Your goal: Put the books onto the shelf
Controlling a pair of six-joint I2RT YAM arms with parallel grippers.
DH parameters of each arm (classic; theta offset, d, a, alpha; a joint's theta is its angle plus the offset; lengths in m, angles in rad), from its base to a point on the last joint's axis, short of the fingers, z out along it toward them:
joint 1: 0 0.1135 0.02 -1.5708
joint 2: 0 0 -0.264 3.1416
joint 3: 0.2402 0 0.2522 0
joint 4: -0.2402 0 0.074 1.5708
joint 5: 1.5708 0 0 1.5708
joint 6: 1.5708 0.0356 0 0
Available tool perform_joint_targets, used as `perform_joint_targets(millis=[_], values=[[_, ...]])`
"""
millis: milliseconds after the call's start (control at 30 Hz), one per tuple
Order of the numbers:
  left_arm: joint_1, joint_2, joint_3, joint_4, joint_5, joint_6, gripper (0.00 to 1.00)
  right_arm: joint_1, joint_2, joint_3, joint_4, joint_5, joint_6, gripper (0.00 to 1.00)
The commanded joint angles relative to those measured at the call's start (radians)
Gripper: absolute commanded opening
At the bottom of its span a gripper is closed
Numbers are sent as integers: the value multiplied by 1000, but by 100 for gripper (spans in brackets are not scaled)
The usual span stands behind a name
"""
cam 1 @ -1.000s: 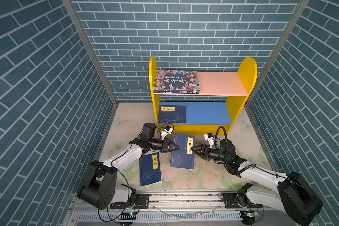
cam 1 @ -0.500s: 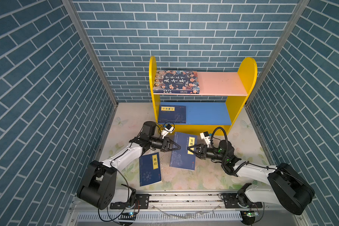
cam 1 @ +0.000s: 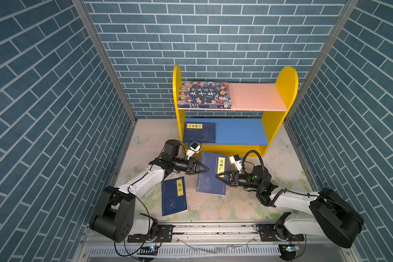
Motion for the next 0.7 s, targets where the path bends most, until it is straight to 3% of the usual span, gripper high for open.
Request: perform_joint_targets(millis=[0, 133, 200, 300, 533, 667], values=[[8, 2, 17, -3, 9, 7, 8, 6, -3, 10, 52, -40, 13, 15], [28, -17, 9, -27, 8, 32, 24, 6, 5, 26, 43, -77, 13, 2], [55, -30, 5, -42, 4, 50, 47, 4, -1, 41, 15, -109, 11, 0], [119, -47, -18, -29, -13, 38, 65, 5, -20, 74, -55, -166, 2, 0], [173, -71, -67, 56, 3, -48, 76, 4, -70, 178, -285, -262, -82, 0], [170, -43, -54, 64, 56, -64, 74, 5, -46, 221, -353, -291, -115, 0]])
